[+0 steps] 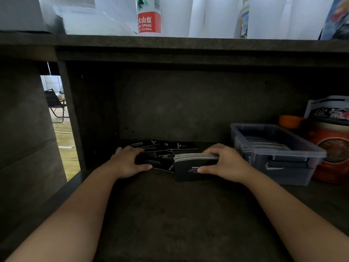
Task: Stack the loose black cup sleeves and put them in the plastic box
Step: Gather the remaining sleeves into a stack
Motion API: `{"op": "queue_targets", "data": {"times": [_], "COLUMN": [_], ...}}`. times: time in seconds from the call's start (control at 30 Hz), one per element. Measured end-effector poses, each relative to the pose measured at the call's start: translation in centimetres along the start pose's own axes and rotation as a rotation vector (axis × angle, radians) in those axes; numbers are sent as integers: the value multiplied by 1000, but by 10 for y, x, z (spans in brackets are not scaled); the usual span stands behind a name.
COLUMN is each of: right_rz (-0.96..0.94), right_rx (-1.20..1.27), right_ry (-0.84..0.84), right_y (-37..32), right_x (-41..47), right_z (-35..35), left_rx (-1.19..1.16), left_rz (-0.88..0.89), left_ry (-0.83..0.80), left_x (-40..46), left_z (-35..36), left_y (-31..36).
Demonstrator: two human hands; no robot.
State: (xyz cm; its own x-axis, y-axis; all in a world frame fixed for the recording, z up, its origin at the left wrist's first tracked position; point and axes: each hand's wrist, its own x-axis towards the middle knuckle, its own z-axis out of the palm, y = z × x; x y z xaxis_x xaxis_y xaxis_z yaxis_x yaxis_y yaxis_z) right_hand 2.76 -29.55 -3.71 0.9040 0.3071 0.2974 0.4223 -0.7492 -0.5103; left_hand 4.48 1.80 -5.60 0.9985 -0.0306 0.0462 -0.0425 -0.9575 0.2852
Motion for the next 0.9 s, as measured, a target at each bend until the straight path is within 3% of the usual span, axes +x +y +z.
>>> {"op": "queue_targets", "data": {"times": [0.1,0.33,0.4,0.53,0.7,0.9], "right_rz": [12,-7,-22,-31,5,-29], "right_rx": [48,-37,-56,-44,-1,-48], "right_ry": [-16,-11,-8,-3,34,6], "right_y": [-1,4,4,1,1,0], "right_x": [-1,1,0,-1,-1,-1], "right_z": [-1,2,1,-1,2,1], "left_rx": [42,-57,-247,-713,-836,-1387], "left_rz": [-49,-125,-104,21,228,12], "left_ry": [-81,38,115,452,263,76], "left_x": [0,2,3,-2,-13,-16], "left_z": [3,1,0,-3,9,27], "left_y": [-3,-8,-8,15,55,107]}}
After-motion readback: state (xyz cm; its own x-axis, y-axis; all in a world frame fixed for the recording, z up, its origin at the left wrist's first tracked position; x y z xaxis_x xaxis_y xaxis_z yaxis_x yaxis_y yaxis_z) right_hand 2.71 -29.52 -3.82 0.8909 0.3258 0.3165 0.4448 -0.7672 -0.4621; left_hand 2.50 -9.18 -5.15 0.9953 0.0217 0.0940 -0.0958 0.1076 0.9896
